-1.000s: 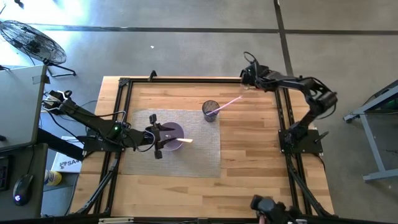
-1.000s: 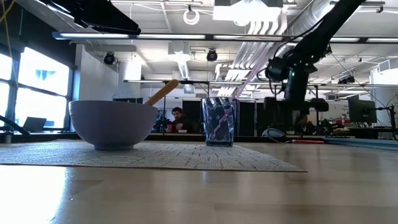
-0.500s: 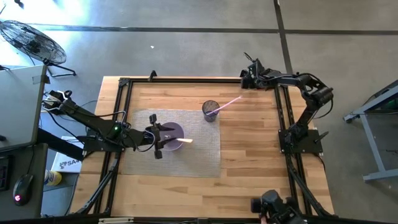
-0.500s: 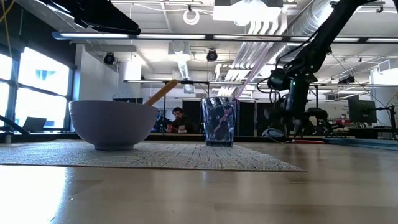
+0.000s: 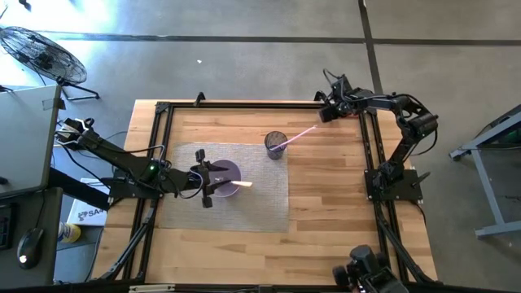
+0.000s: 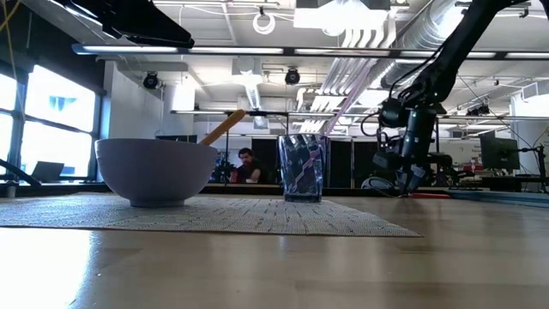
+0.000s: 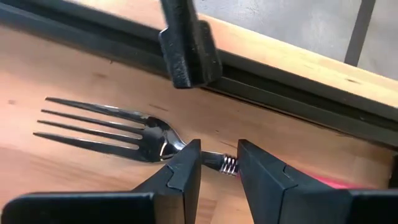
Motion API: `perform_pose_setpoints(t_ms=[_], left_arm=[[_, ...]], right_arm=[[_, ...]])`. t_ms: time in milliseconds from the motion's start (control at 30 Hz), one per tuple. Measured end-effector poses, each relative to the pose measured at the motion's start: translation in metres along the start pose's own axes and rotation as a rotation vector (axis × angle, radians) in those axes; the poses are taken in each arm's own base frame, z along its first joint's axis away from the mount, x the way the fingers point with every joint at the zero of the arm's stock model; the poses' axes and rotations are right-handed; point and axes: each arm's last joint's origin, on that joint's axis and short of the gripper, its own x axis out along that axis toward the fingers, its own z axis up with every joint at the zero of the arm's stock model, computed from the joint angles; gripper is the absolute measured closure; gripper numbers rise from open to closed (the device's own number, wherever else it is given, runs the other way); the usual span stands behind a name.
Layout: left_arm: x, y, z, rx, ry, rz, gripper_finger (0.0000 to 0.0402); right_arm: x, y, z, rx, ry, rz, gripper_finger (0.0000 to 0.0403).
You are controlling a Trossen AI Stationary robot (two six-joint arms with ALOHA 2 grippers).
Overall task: Pick & Place Utensil
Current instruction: Put the red fork into the purple bowl on the gray mat
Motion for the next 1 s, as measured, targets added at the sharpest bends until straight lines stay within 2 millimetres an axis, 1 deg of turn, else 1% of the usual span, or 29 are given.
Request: perform_pose_setpoints(t_ms=[200, 300, 400, 533, 600, 700, 833, 1000], left_arm=[[0.000, 0.000, 0.000, 0.000, 0.001, 0.000, 0.0236], [0.000, 0.000, 0.000, 0.000, 0.000, 0.000, 0.0236], [0.000, 0.000, 0.000, 0.000, 0.000, 0.000, 0.0236], [0.000, 0.000, 0.000, 0.000, 0.000, 0.000, 0.0236], [0.000, 0.000, 0.000, 0.000, 0.000, 0.000, 0.0236], [0.000, 0.000, 0.000, 0.000, 0.000, 0.000, 0.0236], [0.000, 0.000, 0.000, 0.000, 0.000, 0.000, 0.0236], [0.000, 0.000, 0.000, 0.000, 0.000, 0.000, 0.0236]], right_arm=[[0.000, 0.000, -0.005, -0.142, 0.050, 0.006, 0.0303], [-0.001, -0.001, -0.005, -0.165, 0.057, 0.003, 0.0297], [-0.002, 0.000, -0.004, -0.180, 0.063, 0.030, 0.0274], [-0.008, 0.000, 0.001, -0.195, 0.099, -0.007, 0.0229], [-0.012, 0.000, 0.004, -0.215, 0.118, 0.016, 0.0211], [-0.013, 0.000, 0.003, -0.247, 0.143, 0.041, 0.0194], [-0.011, 0.000, -0.002, -0.301, 0.164, 0.055, 0.0187], [-0.001, -0.005, -0.009, -0.315, 0.190, 0.042, 0.0197]])
